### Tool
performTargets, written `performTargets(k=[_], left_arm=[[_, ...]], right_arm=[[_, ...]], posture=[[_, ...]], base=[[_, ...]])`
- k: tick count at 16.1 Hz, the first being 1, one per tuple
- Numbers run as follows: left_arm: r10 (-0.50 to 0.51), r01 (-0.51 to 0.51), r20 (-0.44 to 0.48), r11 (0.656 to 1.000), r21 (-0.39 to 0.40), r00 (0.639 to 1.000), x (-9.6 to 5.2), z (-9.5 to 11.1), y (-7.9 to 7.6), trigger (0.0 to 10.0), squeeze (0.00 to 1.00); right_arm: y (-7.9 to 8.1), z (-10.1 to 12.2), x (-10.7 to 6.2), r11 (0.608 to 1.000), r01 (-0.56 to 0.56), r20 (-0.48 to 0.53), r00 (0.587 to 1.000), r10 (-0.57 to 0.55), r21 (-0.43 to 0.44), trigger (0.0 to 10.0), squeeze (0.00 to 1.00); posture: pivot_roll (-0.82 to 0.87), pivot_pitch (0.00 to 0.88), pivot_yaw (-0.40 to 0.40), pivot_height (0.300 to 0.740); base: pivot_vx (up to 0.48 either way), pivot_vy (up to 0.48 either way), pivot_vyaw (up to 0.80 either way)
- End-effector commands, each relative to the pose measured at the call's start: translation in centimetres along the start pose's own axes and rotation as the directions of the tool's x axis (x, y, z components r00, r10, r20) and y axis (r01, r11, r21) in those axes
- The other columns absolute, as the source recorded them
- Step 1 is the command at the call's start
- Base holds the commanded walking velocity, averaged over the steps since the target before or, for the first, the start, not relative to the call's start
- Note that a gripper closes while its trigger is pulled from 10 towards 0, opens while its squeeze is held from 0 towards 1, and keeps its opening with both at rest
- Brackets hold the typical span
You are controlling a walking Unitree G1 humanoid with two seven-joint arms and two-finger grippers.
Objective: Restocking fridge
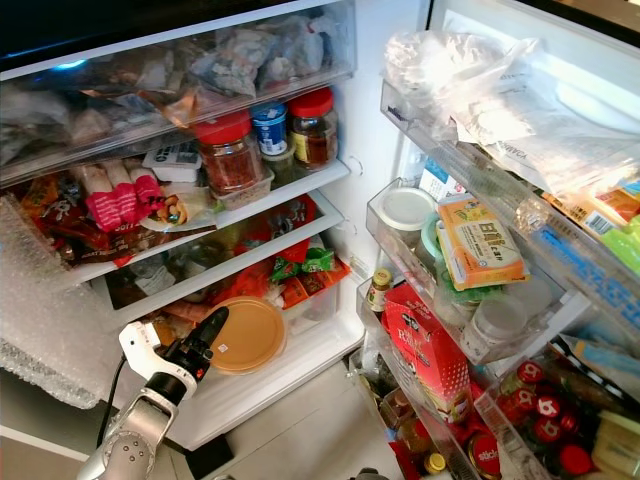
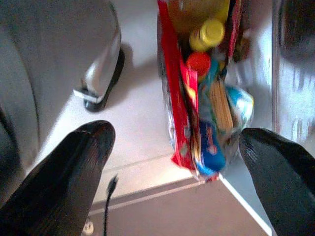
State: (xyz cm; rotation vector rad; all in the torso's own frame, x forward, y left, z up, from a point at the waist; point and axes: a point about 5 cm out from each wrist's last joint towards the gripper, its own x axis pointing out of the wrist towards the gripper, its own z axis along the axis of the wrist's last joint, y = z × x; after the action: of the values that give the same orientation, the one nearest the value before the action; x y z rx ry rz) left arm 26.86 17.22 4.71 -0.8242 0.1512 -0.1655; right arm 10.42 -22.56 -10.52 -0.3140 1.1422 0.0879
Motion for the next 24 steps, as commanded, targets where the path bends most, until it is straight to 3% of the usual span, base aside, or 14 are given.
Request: performTargets(k=[1,5,7,9,12,18,19,21,24], left_arm=[[0.012,-0.012,0.006,1.000,0.004,1.000,0.1,0.1,0.0,10.0,0.00],[0.018,-0.019,0.017,1.000,0.010,1.000,0.3,0.4,0.0,10.0,0.00],[0.007,-0.007,0.029,1.000,0.023,1.000,0.6,0.8,-0.4,10.0,0.00],[0.003,-0.004,0.047,1.000,0.021,0.999,0.9,1.1,-0.7,10.0,0.00],[-0.013,0.012,0.078,1.000,0.016,0.997,1.5,1.7,-1.4,10.0,0.00],[-0.029,0.027,0.106,0.999,0.017,0.994,2.1,2.5,-2.1,10.0,0.00],[-0.034,0.033,0.114,0.999,0.014,0.993,2.2,2.6,-2.2,10.0,0.00],[-0.035,0.035,0.114,0.999,0.002,0.993,2.5,2.6,-2.4,10.0,0.00],[-0.042,0.045,0.110,0.999,-0.023,0.993,2.9,2.5,-2.5,10.0,0.00]], right_arm=[[-0.5,-0.3,-0.1,1.000,0.005,-0.005,1.000,-0.005,-0.004,10.0,0.00],[-1.6,0.3,-0.1,1.000,0.008,0.028,1.000,-0.008,0.020,10.0,0.00],[-0.7,2.2,0.4,1.000,0.004,0.052,0.999,-0.006,0.030,10.0,0.00],[0.6,2.4,0.5,0.999,-0.007,0.061,0.998,0.005,0.033,10.0,0.00],[1.1,2.0,0.4,0.999,-0.010,0.062,0.998,0.008,0.038,10.0,0.00],[-1.4,0.0,-0.3,0.995,0.059,0.062,0.996,-0.064,0.080,10.0,0.00],[-1.9,1.1,-0.1,0.992,0.082,0.091,0.992,-0.091,0.101,10.0,0.00],[-1.1,3.1,0.4,0.992,0.073,0.116,0.990,-0.085,0.105,10.0,0.00],[-0.7,3.8,0.5,0.992,0.070,0.125,0.989,-0.083,0.108,10.0,0.00]], posture=[[-0.08,0.100,0.024,0.665],[-0.08,0.099,0.022,0.646],[-0.08,0.098,0.023,0.646],[-0.08,0.098,0.023,0.646],[-0.08,0.096,0.023,0.646],[-0.08,0.099,0.023,0.646],[-0.08,0.099,0.023,0.646],[-0.08,0.098,0.022,0.646],[-0.08,0.097,0.022,0.646]], base=[[0.000,0.000,0.00],[0.000,0.000,0.00],[0.000,0.000,0.00],[0.000,0.000,0.00],[0.000,0.000,0.00],[0.000,0.000,0.00],[0.000,0.000,0.00],[0.000,0.000,0.00],[0.000,0.000,0.00]])
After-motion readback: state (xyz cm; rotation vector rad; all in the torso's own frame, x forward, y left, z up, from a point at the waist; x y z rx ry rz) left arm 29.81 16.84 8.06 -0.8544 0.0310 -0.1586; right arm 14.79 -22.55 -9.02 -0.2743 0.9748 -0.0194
